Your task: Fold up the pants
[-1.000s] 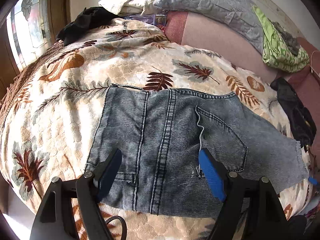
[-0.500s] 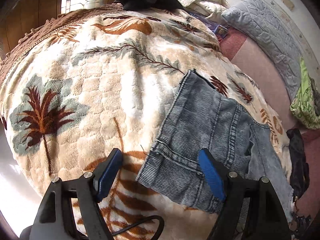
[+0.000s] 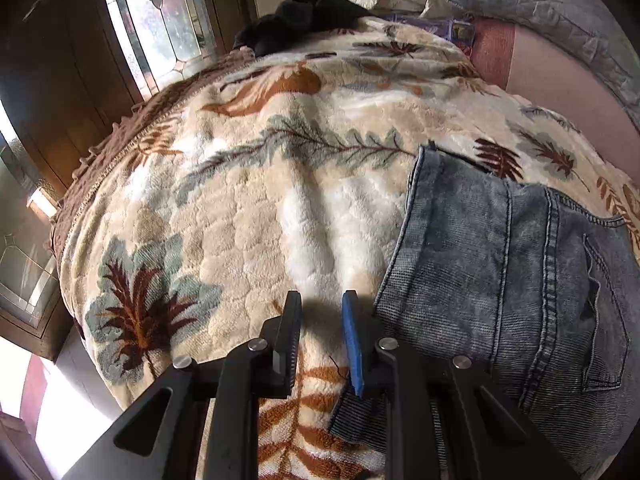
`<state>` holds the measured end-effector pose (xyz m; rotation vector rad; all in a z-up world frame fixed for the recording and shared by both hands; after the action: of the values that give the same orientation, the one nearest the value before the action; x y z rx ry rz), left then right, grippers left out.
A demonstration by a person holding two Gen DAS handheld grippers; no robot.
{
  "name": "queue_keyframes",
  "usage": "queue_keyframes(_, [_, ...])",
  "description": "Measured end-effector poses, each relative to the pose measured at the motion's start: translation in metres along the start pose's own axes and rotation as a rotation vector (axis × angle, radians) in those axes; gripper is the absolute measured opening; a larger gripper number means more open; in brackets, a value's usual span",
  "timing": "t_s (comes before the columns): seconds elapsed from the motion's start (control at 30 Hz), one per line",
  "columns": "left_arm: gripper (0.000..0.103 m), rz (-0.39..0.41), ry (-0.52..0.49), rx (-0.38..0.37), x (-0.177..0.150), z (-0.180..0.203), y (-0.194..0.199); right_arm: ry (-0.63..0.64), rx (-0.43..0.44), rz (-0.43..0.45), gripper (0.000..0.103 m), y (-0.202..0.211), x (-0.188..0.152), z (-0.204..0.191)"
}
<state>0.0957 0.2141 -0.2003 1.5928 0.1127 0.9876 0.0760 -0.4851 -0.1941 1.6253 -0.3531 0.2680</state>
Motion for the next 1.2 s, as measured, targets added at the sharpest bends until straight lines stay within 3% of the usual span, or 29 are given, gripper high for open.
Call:
queue_keyframes(0.07, [0.028, 0.033, 0.013, -0.01, 0.004, -0.002, 0.007, -0.052, 0.043, 0.022, 0.034, 0.0, 0.004, 0.007])
queue_keyframes(0.1, [0.031, 0.04, 0.024, -0.027, 0.006, -0.003, 0.014, -0.062, 0.058, 0.03, 0.045, 0.006, 0.006, 0.007])
queue_keyframes(0.17, [0.055, 0.066, 0.055, -0.094, 0.013, 0.002, 0.031, -0.053, 0.052, 0.057, 0.059, 0.019, 0.007, 0.011])
queue_keyframes(0.23, [0.068, 0.108, 0.063, -0.172, 0.018, 0.011, 0.052, -0.092, 0.028, 0.085, 0.059, 0.032, 0.006, 0.024])
queue_keyframes(0.37, [0.071, 0.154, -0.012, -0.315, 0.017, 0.049, 0.087, -0.161, 0.049, 0.211, 0.059, 0.067, 0.015, 0.03])
queue_keyframes(0.43, [0.074, 0.148, -0.063, -0.352, 0.009, 0.069, 0.089, -0.149, 0.168, 0.271, 0.06, 0.078, 0.029, 0.01])
queue_keyframes(0.5, [0.074, 0.111, -0.102, -0.337, -0.004, 0.083, 0.079, -0.146, 0.333, 0.269, 0.068, 0.071, 0.04, -0.015])
queue_keyframes(0.53, [0.074, 0.09, -0.115, -0.324, -0.009, 0.088, 0.07, -0.14, 0.375, 0.256, 0.07, 0.062, 0.043, -0.025])
queue_keyframes(0.6, [0.074, 0.047, -0.155, -0.237, -0.022, 0.089, 0.046, -0.13, 0.396, 0.16, 0.073, 0.03, 0.041, -0.035])
queue_keyframes(0.67, [0.079, 0.019, -0.186, -0.185, -0.03, 0.086, 0.026, -0.151, 0.328, 0.061, 0.071, -0.002, 0.029, -0.029])
queue_keyframes(0.77, [0.082, 0.022, -0.166, -0.185, -0.028, 0.081, 0.033, -0.217, 0.357, 0.112, 0.07, 0.008, 0.027, -0.022])
queue_keyframes(0.87, [0.082, 0.087, -0.183, -0.257, -0.023, 0.09, 0.061, -0.197, 0.335, 0.243, 0.071, 0.049, 0.031, -0.015])
queue_keyframes(0.93, [0.082, 0.087, -0.174, -0.333, -0.025, 0.099, 0.078, -0.313, 0.327, 0.25, 0.072, 0.059, 0.02, 0.005])
queue_keyframes(1.03, [0.082, 0.035, -0.14, -0.462, -0.035, 0.124, 0.096, -0.468, 0.37, 0.226, 0.072, 0.048, -0.004, 0.027])
queue_keyframes(1.13, [0.082, -0.044, -0.159, -0.565, -0.058, 0.168, 0.107, -0.542, 0.47, 0.218, 0.072, 0.03, -0.014, 0.031])
queue_keyframes(1.2, [0.082, -0.08, -0.191, -0.611, -0.077, 0.199, 0.114, -0.571, 0.491, 0.206, 0.072, 0.017, -0.015, 0.03])
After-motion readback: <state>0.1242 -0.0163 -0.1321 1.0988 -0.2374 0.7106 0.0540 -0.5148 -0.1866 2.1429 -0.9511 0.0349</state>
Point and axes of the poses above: each gripper's, at about its wrist camera, not at the fingertips, and y roughly against the way its jaws point, z to its right, x to its top, the point moved 8 cm from there along -y, roughly the way its jaws point, and after that the axes turned 14 degrees about y, right-handed, at the moved point
